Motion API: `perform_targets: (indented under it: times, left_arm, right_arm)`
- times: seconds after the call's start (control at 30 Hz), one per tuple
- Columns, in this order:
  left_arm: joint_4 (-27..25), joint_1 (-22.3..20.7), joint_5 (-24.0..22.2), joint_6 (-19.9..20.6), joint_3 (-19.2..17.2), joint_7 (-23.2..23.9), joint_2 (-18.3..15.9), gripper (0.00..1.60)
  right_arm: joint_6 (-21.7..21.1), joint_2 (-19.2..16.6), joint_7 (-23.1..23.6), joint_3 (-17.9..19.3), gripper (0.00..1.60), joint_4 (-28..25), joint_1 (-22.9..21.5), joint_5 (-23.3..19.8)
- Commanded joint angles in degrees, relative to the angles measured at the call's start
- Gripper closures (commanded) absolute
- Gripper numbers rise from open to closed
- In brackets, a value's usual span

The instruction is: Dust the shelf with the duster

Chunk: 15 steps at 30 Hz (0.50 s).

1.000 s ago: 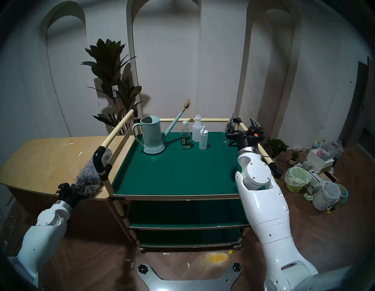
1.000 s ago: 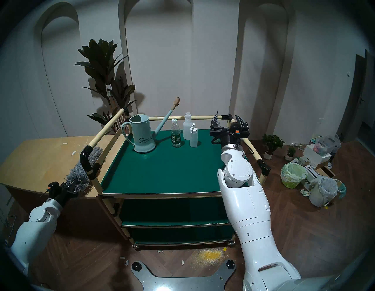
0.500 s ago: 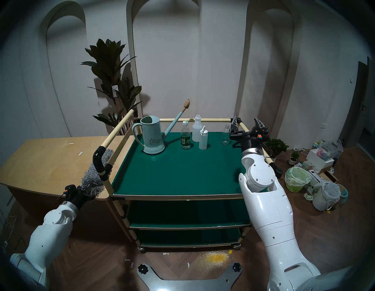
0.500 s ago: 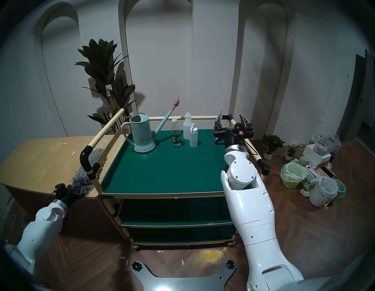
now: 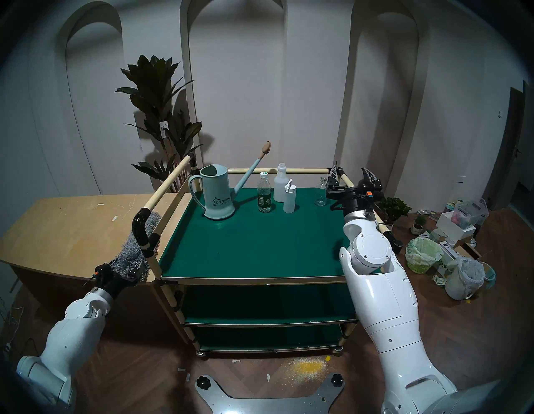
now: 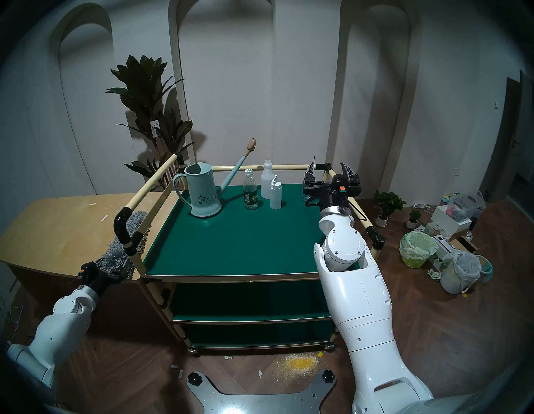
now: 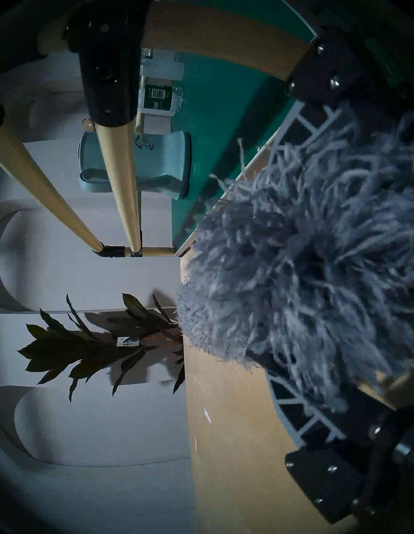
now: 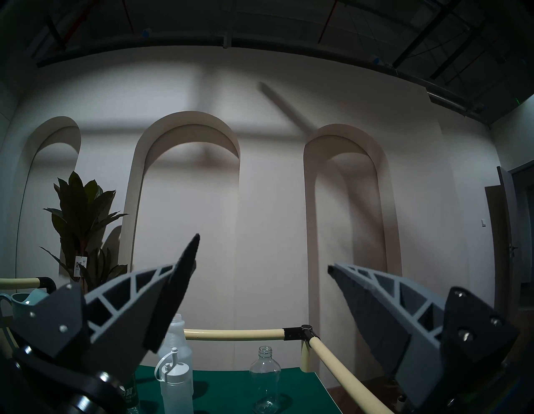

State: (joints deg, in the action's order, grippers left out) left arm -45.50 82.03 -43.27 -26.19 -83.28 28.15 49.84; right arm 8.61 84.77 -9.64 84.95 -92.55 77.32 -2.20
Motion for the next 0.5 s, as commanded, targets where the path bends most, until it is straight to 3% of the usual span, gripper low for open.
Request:
perform_targets:
  times: [0.0, 0.47]
  left_arm:
    - [-2.8, 0.8, 0.5, -1.4, -0.9, -0.6, -1.9, 0.0]
    - [-6.3, 4.2, 5.6, 1.1, -1.2, -11.1, -3.4, 0.0]
  right_arm:
    - [-0.1, 0.1, 0.7, 0.4, 0.0, -1.6, 0.5, -1.4]
    - [-0.3, -0.5, 2.1, 0.6, 0.0, -1.7, 1.5, -3.2]
